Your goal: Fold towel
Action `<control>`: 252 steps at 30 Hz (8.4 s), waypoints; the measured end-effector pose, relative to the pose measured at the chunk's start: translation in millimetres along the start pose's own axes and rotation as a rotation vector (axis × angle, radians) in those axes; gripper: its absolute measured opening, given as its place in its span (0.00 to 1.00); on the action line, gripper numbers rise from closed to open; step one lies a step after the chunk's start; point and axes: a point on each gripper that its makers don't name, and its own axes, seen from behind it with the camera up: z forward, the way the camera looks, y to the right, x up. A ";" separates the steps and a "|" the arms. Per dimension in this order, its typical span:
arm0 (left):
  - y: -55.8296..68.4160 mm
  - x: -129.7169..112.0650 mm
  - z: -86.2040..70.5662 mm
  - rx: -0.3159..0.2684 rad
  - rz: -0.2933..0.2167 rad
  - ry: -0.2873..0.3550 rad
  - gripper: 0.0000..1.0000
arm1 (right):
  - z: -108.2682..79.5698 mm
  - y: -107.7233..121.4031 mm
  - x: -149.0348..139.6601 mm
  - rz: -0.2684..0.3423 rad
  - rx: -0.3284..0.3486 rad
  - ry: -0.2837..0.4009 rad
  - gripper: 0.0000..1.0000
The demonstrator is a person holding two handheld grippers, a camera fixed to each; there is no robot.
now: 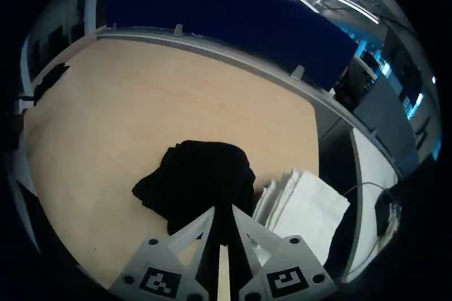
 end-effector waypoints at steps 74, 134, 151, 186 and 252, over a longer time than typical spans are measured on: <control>-9.7 8.9 -9.1 -0.007 0.017 0.024 0.95 | 6.8 -19.3 -69.3 0.251 -0.119 -0.009 0.93; -79.9 198.3 -59.9 0.047 0.116 0.598 0.95 | -129.9 -148.3 227.5 0.363 -0.220 0.800 0.93; -89.7 198.8 -52.9 0.068 0.124 0.626 0.95 | -123.8 -175.7 246.1 0.348 -0.184 0.810 0.93; -124.6 129.5 18.9 0.138 0.181 0.768 0.94 | -95.6 -200.0 237.6 0.370 -0.189 0.818 1.00; -148.0 83.7 66.6 0.112 0.125 0.753 0.95 | -88.2 -177.8 225.8 0.310 -0.252 0.892 1.00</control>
